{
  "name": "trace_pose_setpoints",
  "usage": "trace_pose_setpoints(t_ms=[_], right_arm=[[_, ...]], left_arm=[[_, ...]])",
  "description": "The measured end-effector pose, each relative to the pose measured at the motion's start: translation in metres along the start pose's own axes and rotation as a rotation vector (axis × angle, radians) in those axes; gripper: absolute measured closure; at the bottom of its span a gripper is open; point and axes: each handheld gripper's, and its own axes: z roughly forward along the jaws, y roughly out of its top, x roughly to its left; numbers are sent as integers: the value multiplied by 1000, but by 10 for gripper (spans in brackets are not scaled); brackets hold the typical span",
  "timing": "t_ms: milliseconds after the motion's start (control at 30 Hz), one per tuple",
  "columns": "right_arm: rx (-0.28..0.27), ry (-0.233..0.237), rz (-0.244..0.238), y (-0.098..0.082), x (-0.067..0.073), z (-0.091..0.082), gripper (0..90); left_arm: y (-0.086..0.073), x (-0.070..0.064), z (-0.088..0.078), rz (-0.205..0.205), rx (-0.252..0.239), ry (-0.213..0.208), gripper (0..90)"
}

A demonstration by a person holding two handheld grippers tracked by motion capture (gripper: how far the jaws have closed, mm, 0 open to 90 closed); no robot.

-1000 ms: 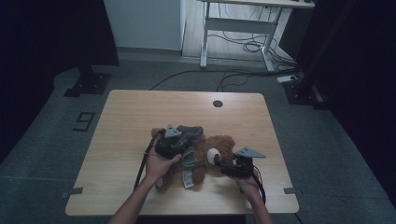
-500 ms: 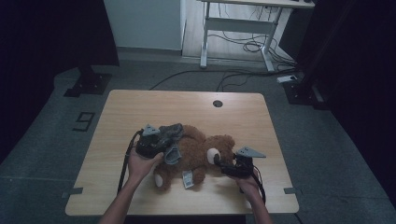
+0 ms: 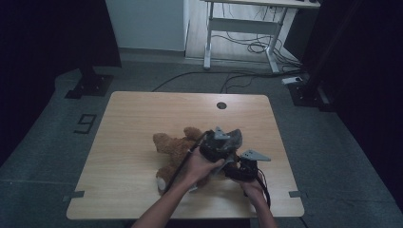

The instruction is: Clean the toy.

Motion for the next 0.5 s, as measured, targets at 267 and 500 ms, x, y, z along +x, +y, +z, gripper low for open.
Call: trace_pose_setpoints(t_ms=[267, 500], right_arm=[[7, -5, -12, 0, 2, 2, 266], [6, -8, -12, 0, 2, 2, 266]], left_arm=[[-13, 7, 2, -15, 6, -1, 749], [-26, 28, -21, -55, -23, 52, 749]])
